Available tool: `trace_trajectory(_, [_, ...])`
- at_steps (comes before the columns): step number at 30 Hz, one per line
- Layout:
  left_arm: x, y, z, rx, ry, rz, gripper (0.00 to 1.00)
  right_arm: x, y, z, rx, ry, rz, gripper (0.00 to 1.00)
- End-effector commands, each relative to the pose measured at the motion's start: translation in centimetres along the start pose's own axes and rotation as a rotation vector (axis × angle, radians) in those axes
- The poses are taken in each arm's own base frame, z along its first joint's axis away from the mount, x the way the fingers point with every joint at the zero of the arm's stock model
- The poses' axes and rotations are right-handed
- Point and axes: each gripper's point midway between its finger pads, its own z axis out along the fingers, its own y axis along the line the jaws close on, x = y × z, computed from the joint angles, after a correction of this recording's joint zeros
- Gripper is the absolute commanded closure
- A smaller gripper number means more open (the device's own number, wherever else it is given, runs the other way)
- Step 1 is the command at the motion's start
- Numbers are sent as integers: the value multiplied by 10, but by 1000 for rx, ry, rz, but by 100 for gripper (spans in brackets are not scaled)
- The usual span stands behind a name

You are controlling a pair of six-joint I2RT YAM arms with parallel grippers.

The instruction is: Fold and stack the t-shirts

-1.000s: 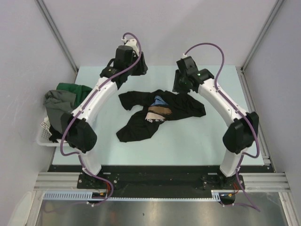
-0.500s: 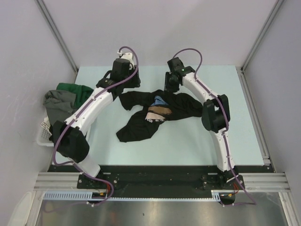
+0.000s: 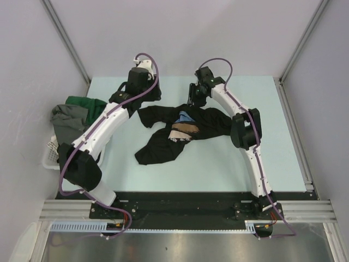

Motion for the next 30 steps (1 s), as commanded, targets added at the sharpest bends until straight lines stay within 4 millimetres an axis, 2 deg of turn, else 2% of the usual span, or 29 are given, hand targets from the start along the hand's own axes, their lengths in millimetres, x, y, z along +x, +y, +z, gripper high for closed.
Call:
trace_trajectory(1, [-21, 1, -10, -1, -48, 6, 49, -14, 2, -1, -31, -33, -41, 52])
trace_trajectory(5, [-18, 2, -11, -7, -34, 19, 49, -14, -7, 6, -11, -32, -45, 52])
trace_trajectory(11, [-16, 6, -13, -18, -22, 35, 49, 1, -11, 24, -14, 8, -34, 53])
trace_trajectory(14, [-13, 7, -15, -25, -16, 39, 49, 6, -11, 30, -23, 19, -30, 59])
trace_trajectory(16, [-13, 8, -17, -27, -15, 40, 49, 5, -11, 34, -21, 11, -28, 68])
trace_trajectory(17, [-12, 9, -17, -31, -13, 42, 50, 2, -11, 34, -24, 1, -29, 72])
trace_trajectory(18, [-12, 10, -18, -33, -15, 43, 50, -1, -12, 34, -25, -5, -27, 87])
trace_trajectory(20, [-9, 12, -20, -42, -11, 48, 50, -8, -15, 34, -18, -29, -28, 100])
trace_trajectory(25, [-1, 16, -21, -49, 4, 50, 50, -47, -27, 16, 10, -140, -42, 100])
trace_trajectory(30, [8, 16, -20, -47, 25, 46, 50, -96, -50, -23, 67, -284, -53, 100])
